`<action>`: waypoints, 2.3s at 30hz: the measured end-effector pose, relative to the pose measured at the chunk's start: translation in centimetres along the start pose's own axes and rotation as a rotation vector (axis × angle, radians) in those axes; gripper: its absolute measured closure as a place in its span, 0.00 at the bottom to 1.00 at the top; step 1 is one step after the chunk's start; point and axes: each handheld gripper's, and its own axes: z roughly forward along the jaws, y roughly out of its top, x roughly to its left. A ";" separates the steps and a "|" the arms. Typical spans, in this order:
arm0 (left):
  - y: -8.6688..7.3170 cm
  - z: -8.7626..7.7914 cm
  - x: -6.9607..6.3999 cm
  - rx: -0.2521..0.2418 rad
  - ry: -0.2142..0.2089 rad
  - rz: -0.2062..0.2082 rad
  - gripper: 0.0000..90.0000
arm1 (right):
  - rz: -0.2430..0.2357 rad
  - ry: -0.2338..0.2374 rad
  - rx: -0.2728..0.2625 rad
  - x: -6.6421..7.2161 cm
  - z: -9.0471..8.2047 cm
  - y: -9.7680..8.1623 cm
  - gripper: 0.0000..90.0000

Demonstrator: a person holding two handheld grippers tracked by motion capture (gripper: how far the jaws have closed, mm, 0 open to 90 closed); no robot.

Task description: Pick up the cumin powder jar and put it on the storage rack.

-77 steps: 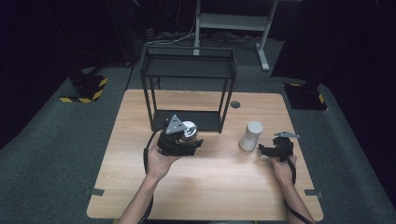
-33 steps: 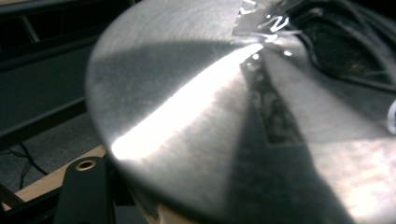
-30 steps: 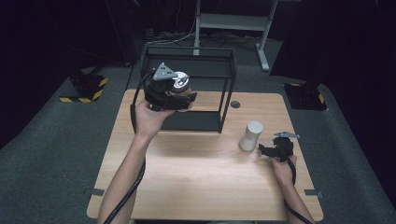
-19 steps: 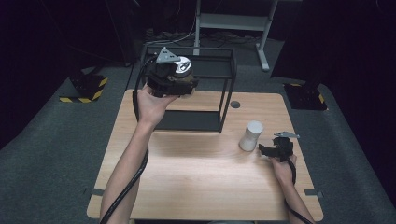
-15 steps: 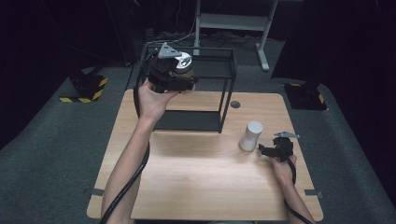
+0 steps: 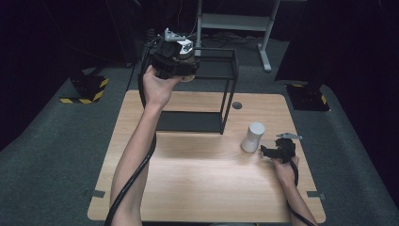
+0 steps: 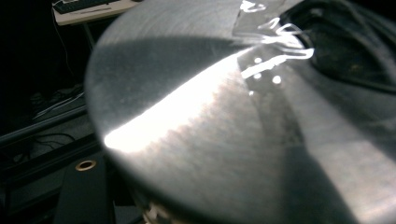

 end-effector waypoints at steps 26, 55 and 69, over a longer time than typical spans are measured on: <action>2.4 6.1 1.5 0.112 0.065 -0.097 0.34 | 0.010 0.037 -0.012 -0.7 -0.1 -0.2 0.10; 1.7 6.5 1.6 0.089 0.053 -0.114 0.15 | 0.013 0.045 -0.013 -0.9 -0.1 -0.3 0.10; 0.1 2.6 1.3 0.020 0.068 -0.103 0.05 | -0.002 0.032 -0.008 -0.5 -0.1 -0.2 0.10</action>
